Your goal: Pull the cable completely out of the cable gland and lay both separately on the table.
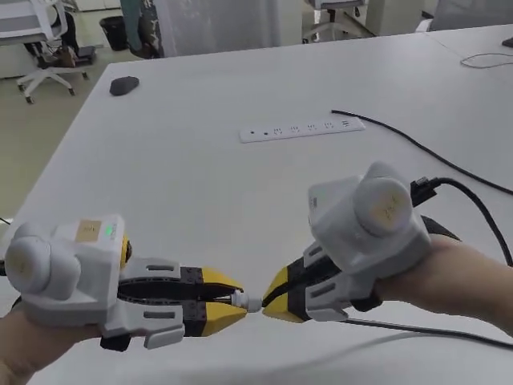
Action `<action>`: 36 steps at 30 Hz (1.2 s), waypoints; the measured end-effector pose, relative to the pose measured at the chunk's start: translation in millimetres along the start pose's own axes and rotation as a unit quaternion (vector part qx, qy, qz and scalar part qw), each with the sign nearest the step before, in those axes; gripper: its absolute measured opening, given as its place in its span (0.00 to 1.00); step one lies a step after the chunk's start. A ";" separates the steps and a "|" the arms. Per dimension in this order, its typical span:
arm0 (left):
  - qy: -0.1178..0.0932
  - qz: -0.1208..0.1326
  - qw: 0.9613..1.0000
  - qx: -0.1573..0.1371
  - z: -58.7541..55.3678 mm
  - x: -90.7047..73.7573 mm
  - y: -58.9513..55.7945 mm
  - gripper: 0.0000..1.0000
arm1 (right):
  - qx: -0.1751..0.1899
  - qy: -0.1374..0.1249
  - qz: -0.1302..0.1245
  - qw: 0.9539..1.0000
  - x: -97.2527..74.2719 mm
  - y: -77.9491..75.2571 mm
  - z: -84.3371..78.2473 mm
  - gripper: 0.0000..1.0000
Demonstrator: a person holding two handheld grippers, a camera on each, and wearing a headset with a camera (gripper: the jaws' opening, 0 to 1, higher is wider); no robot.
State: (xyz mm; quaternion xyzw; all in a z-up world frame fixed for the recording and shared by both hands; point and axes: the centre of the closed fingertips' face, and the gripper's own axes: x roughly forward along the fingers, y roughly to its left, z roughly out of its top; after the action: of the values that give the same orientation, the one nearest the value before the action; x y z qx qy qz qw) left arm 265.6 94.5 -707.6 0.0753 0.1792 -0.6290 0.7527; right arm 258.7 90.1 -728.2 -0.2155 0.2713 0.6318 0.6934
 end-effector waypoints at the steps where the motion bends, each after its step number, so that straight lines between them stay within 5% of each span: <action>1: -0.002 0.000 1.000 0.000 -0.2 -0.4 0.0 0.15 | -0.011 0.000 -0.003 1.000 -1.3 -0.1 -0.2 0.00; 24: -0.009 0.037 0.999 -0.012 -10.2 -33.7 7.1 0.15 | -0.005 0.051 -0.037 0.998 -48.6 -8.5 -47.3 0.00; 36: -0.011 0.062 0.998 -0.026 -17.5 -57.3 8.4 0.15 | -0.005 0.060 -0.044 0.997 -59.4 -11.8 -57.1 0.00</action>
State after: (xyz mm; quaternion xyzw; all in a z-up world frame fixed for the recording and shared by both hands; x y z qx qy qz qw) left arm 262.5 154.7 -703.8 0.0598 0.1819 -0.5774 0.7937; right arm 261.3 7.1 -733.7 -0.2682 0.2998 0.5881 0.7017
